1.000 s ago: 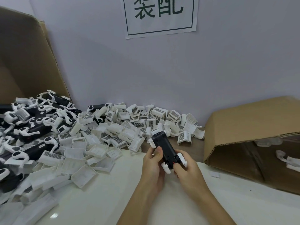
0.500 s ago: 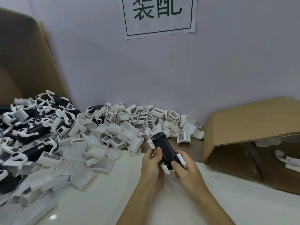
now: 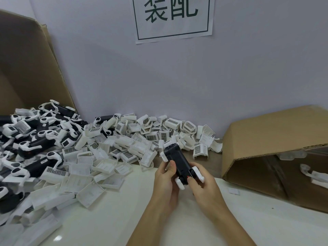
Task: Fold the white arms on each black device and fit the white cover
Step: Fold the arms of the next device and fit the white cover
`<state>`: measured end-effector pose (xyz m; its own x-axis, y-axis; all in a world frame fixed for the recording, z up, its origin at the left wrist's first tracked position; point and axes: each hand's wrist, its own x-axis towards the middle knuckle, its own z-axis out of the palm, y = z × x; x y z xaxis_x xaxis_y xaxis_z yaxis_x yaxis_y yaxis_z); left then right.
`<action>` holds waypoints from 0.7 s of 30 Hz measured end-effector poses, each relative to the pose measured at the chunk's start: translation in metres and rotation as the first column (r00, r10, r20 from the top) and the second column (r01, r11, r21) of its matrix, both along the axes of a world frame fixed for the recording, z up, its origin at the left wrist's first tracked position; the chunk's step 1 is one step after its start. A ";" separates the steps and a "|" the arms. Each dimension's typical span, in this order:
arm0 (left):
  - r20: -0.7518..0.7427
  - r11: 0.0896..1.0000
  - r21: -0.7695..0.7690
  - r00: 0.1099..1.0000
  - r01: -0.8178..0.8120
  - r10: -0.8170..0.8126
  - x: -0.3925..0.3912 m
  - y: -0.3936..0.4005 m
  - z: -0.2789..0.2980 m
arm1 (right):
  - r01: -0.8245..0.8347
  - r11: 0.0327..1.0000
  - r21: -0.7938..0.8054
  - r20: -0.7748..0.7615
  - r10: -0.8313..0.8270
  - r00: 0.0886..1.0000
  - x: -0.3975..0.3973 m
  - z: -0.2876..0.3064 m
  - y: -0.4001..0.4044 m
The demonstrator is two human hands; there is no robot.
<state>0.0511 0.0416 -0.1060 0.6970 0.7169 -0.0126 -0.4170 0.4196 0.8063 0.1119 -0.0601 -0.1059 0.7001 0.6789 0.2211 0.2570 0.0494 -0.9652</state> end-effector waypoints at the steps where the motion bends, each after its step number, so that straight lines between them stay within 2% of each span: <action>1: 0.005 1.000 -0.003 1.000 0.002 -0.002 0.000 0.000 0.000 | 0.001 1.000 0.004 0.004 -0.001 1.000 0.000 0.000 0.000; 16: -0.030 1.000 0.024 0.999 -0.012 0.013 0.001 0.002 -0.003 | -0.027 0.999 -0.026 -0.087 0.025 0.996 0.004 -0.003 0.001; 21: -0.057 0.999 0.039 0.998 -0.019 0.021 0.001 0.001 -0.002 | -0.026 0.999 -0.047 -0.054 0.023 0.998 0.003 -0.001 0.000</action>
